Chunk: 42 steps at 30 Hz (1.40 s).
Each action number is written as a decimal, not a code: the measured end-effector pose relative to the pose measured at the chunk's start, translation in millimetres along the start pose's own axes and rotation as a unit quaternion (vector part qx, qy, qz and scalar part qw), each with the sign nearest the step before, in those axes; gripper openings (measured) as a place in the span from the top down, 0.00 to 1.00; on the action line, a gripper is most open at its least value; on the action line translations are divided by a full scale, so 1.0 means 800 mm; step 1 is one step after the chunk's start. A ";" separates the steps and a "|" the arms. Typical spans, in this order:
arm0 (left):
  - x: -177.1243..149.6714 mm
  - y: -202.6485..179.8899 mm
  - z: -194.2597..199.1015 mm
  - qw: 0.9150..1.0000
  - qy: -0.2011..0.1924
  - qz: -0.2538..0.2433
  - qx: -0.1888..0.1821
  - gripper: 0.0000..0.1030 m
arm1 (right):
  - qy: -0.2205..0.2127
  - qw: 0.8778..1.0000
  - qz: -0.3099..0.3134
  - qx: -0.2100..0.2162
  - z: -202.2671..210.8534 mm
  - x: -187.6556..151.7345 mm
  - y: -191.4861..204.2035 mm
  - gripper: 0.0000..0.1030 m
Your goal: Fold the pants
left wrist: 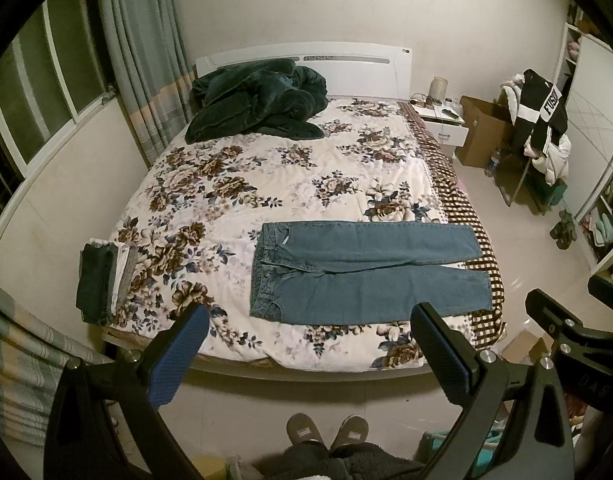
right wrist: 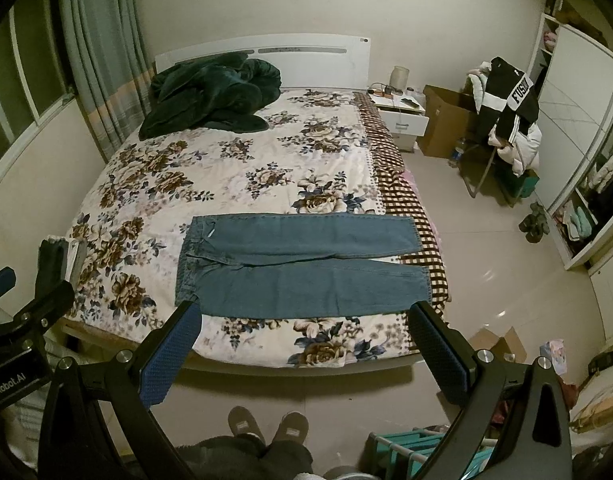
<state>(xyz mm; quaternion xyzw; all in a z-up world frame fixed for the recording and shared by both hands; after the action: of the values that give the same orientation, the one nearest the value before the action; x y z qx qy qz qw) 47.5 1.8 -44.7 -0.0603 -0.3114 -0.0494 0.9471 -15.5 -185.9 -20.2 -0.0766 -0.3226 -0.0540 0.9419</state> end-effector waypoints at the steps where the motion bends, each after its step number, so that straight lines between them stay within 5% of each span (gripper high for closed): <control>1: 0.002 0.000 0.002 1.000 0.000 0.000 0.000 0.00 | 0.000 1.000 0.000 0.000 0.000 0.000 0.000 0.00; 33: 0.002 0.004 0.005 1.000 -0.005 0.000 -0.001 0.00 | 0.007 1.000 -0.004 0.010 0.013 -0.021 0.054 0.00; 42: 0.068 0.038 -0.024 0.995 -0.058 0.030 0.075 0.00 | 0.008 0.997 -0.075 0.003 -0.098 0.011 -0.020 0.00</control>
<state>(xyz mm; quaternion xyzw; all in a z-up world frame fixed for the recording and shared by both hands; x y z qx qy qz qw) 105.8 26.0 -30.1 -0.0010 -0.3665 0.0065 0.9304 36.2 -215.9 -74.0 -0.0485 -0.3200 -0.1239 0.9380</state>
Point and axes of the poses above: each gripper's, at about its wrist camera, not at the fingertips, and z roughly against the way its jaws point, y to its left, x to its top, the point moved 8 cm from there along -z, roughly the way its jaws point, and after that the axes turned 8 degrees about -x, right-handed, at the moved point
